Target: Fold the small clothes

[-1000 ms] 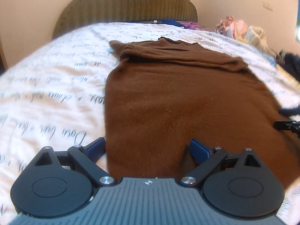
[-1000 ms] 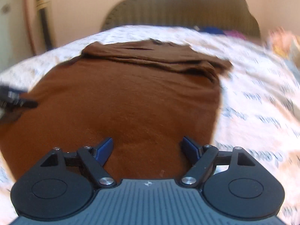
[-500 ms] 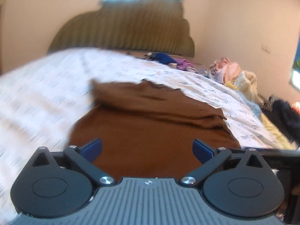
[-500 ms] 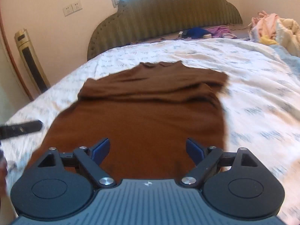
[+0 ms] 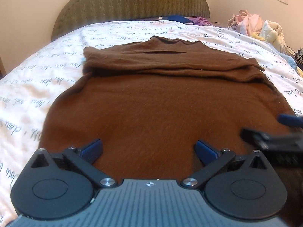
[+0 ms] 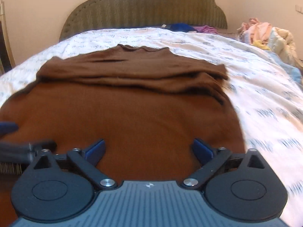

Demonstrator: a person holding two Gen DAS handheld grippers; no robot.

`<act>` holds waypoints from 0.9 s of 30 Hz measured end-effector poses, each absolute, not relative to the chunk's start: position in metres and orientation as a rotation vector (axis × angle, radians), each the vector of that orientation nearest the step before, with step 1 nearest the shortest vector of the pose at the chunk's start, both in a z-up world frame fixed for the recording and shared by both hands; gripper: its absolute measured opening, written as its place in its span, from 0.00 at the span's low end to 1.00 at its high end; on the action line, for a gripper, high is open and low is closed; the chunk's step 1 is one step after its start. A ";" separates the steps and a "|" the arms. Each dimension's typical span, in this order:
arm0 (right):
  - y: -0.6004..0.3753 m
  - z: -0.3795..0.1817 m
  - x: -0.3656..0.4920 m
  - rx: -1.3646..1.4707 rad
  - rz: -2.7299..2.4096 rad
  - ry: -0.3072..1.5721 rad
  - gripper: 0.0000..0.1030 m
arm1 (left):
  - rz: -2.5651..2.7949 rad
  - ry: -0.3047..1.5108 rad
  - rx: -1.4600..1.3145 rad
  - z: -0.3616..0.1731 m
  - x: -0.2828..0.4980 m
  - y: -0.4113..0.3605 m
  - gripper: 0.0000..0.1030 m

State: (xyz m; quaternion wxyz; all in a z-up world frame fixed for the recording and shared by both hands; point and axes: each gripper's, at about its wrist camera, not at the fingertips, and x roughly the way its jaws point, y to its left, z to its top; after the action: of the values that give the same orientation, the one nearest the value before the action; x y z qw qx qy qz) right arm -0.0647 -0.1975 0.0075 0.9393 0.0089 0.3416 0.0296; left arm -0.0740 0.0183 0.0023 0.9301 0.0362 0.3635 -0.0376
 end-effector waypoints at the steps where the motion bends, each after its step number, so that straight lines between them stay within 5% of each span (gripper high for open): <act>1: -0.198 0.007 -0.075 0.015 0.051 0.700 1.00 | -0.077 0.743 0.077 0.003 -0.077 0.019 1.00; 27: -0.192 0.005 -0.153 0.014 0.046 0.706 1.00 | -0.056 0.726 0.086 0.005 -0.142 0.031 1.00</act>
State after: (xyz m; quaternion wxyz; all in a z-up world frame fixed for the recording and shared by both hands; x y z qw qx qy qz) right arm -0.1532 -0.1918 0.0046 0.9381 0.0070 0.3455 0.0228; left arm -0.1416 0.0311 0.0052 0.9335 0.0419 0.3549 -0.0273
